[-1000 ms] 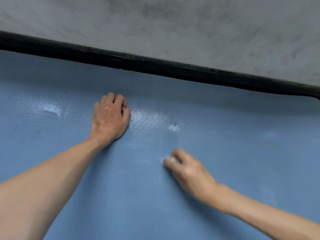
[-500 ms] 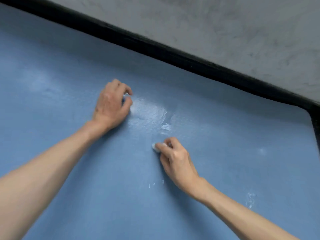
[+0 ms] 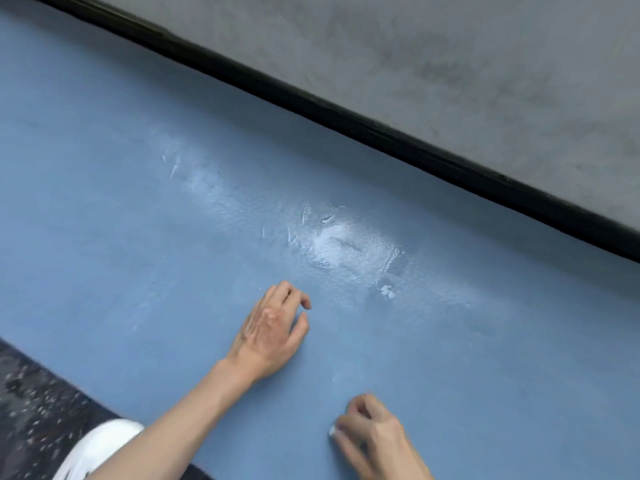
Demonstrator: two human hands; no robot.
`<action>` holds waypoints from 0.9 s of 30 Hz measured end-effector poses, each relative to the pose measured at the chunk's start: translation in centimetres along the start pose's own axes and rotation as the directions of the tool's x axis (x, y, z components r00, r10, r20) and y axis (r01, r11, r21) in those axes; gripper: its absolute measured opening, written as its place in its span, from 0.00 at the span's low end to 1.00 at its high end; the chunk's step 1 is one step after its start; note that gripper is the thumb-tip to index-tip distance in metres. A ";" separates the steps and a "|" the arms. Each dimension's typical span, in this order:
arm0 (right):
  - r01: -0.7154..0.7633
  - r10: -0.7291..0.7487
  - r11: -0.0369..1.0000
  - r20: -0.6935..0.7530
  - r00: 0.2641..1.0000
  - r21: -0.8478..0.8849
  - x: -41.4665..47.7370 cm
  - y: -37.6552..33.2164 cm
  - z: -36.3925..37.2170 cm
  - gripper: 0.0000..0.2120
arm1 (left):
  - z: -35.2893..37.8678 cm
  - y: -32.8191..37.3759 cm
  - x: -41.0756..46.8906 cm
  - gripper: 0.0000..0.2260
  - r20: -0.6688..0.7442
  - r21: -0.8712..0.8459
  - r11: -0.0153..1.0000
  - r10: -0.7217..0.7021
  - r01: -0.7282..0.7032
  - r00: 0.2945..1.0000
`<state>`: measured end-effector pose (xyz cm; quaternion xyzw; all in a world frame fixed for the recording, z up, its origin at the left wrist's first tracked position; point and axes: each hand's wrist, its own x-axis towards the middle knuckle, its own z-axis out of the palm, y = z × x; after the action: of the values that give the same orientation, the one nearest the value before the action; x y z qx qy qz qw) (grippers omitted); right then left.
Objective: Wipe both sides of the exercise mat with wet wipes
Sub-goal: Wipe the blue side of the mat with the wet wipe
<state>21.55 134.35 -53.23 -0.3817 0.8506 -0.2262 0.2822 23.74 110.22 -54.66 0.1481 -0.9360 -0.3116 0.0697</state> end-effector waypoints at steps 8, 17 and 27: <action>-0.024 -0.006 0.996 -0.317 0.948 -0.091 7.6 2.0 -4.0 0.07 | 3.5 2.1 5.9 0.12 0.047 -0.017 0.984 0.176 -0.175 0.983; -0.026 0.024 0.999 0.076 0.997 0.028 -2.0 -0.1 0.4 0.08 | 6.2 1.5 6.9 0.09 -0.059 -0.012 0.979 0.204 -0.205 0.977; -0.357 0.574 0.721 -0.224 0.788 0.594 -2.4 -0.7 -1.9 0.09 | 5.0 3.5 6.3 0.13 0.039 -0.049 0.970 0.238 -0.236 0.970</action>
<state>21.96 136.18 -50.65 -0.0056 0.8638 -0.4392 0.2468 15.80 113.66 -56.27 0.0265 -0.9413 -0.3246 0.0887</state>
